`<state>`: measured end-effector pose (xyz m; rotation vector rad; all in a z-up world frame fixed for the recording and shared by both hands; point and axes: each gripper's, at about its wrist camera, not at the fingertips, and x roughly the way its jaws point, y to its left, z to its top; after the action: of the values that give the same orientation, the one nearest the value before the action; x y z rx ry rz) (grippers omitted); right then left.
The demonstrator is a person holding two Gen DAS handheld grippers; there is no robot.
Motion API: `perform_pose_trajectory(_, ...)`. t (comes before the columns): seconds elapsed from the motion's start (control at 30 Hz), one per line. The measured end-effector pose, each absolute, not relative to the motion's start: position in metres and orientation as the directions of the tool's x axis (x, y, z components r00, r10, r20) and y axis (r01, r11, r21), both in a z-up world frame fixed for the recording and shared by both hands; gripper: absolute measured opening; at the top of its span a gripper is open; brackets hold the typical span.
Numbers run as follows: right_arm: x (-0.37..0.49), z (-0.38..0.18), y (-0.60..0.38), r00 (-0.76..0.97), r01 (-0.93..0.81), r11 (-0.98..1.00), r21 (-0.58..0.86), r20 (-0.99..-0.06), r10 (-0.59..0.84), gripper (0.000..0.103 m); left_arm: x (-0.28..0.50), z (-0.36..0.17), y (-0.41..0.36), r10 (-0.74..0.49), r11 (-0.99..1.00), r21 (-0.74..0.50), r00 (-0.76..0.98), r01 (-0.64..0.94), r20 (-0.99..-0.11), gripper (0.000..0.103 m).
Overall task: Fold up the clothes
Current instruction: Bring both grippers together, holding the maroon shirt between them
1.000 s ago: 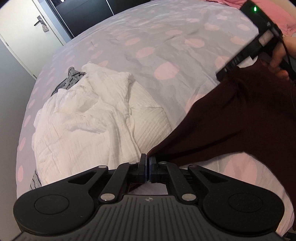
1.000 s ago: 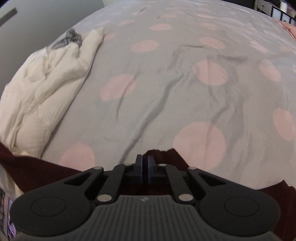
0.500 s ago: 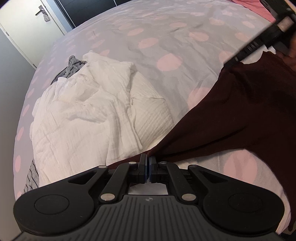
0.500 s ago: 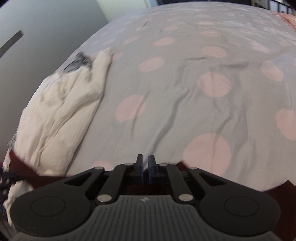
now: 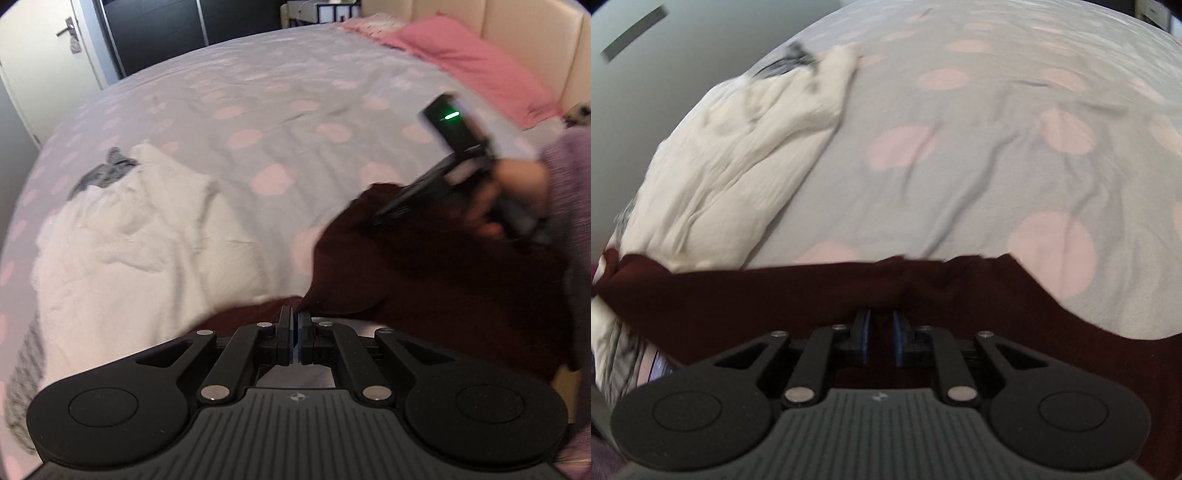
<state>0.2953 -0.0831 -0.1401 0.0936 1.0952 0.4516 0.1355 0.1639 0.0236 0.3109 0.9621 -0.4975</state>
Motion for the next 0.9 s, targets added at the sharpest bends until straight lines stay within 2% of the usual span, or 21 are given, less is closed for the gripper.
perform_pose_trajectory(0.13,0.302,-0.15,-0.089,0.361,-0.263,0.904,0.337,-0.835,0.416,0.016,0.113,0.03,0.135,-0.403,0.788,-0.094,0.394,0.609,-0.826,0.0)
perform_pose_trajectory(0.23,0.303,-0.149,-0.096,0.356,-0.233,0.902,0.363,-0.832,0.426,0.015,0.095,0.023,0.103,-0.449,0.745,-0.164,0.304,0.646,-0.84,0.0)
perform_pose_trajectory(0.47,0.296,-0.147,-0.106,0.366,-0.19,0.903,0.385,-0.826,0.429,0.015,0.063,-0.028,0.036,-0.39,0.749,-0.198,0.179,0.632,-0.903,0.0)
perform_pose_trajectory(0.67,0.287,-0.15,-0.114,0.383,-0.161,0.915,0.371,-0.831,0.404,0.015,0.044,-0.079,0.001,-0.319,0.83,-0.172,0.198,0.531,-0.927,0.0)
perform_pose_trajectory(0.73,0.283,-0.145,-0.118,0.387,-0.139,0.922,0.36,-0.838,0.386,0.017,0.044,-0.099,-0.004,-0.309,0.859,-0.187,0.192,0.477,-0.932,0.0)
perform_pose_trajectory(0.8,0.279,-0.136,-0.123,0.402,-0.124,0.937,0.326,-0.847,0.348,0.025,0.042,-0.114,-0.009,-0.297,0.872,-0.181,0.197,0.456,-0.934,0.0)
perform_pose_trajectory(0.9,0.271,-0.12,-0.133,0.435,-0.104,0.954,0.282,-0.85,0.298,0.028,0.04,-0.124,-0.01,-0.292,0.875,-0.179,0.195,0.45,-0.936,0.002)
